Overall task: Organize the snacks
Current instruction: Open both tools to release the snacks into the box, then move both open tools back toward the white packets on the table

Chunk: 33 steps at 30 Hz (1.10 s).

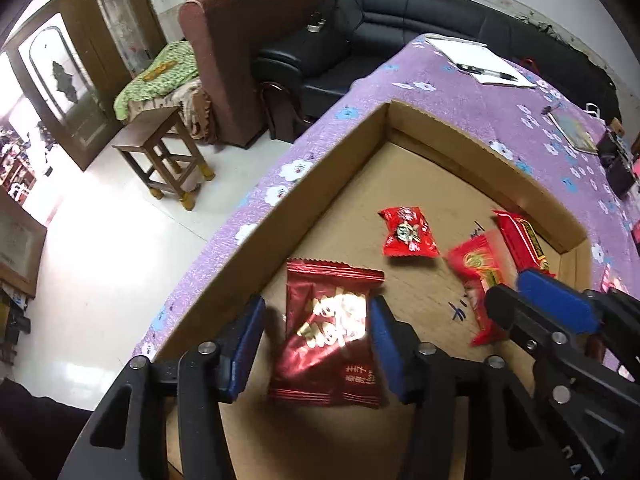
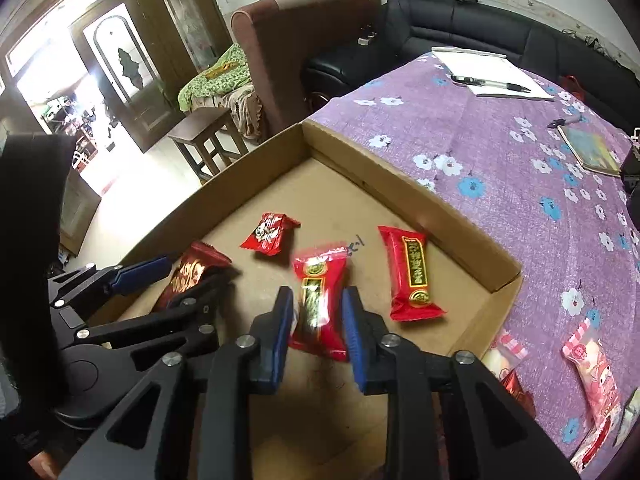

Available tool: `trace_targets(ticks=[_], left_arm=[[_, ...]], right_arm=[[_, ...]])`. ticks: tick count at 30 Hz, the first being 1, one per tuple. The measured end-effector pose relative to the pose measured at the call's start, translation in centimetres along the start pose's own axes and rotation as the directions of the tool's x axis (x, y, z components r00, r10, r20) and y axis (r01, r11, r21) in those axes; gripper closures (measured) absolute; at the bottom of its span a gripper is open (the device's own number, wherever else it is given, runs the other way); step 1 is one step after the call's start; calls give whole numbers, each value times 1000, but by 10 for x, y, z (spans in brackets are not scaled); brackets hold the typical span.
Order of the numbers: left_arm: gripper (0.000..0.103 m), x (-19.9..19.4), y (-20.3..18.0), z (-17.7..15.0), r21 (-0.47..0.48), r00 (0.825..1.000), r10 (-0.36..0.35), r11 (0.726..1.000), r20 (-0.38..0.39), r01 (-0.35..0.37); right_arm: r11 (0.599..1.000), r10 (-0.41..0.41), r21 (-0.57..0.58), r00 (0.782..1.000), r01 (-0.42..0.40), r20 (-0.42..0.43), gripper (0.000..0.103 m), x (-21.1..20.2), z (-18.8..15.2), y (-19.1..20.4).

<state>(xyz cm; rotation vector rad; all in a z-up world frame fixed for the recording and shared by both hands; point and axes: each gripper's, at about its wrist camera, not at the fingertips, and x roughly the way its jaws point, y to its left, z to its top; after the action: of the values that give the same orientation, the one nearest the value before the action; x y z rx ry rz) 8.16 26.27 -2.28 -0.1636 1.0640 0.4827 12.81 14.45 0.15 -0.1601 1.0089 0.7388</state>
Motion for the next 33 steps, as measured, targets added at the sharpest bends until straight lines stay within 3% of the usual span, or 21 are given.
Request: trace_targets(ticks=[5, 9, 15, 19, 21, 25, 29, 33], left_arm=[[44, -5, -1, -1, -3, 1000, 12, 1000, 6, -12], [44, -18, -4, -6, -14, 1000, 25, 1000, 18, -25], [44, -54, -37, -27, 32, 996, -63, 998, 60, 61], [40, -78, -79, -43, 120, 987, -141, 984, 74, 131], [40, -87, -108, -49, 182, 983, -170, 971, 71, 155], [41, -101, -175, -63, 301, 965, -262, 922, 24, 243], [41, -109, -228, -80, 410, 961, -275, 881, 38, 236], [41, -107, -244, -96, 417, 960, -276, 878, 44, 233]], right_arm=[[1000, 7, 19, 1000, -7, 20, 69, -8, 0, -6], [998, 16, 63, 998, -20, 61, 58, -27, -6, -12], [993, -10, 122, 993, -5, 121, 57, -82, -46, -40], [982, -107, 171, 984, 82, 142, 51, -128, -92, -85], [961, -203, 216, 970, 172, 132, 50, -153, -120, -118], [901, -344, 309, 935, 303, 86, 48, -189, -166, -177], [847, -401, 405, 914, 343, 64, 48, -214, -203, -224], [830, -404, 451, 911, 329, 79, 48, -231, -228, -241]])
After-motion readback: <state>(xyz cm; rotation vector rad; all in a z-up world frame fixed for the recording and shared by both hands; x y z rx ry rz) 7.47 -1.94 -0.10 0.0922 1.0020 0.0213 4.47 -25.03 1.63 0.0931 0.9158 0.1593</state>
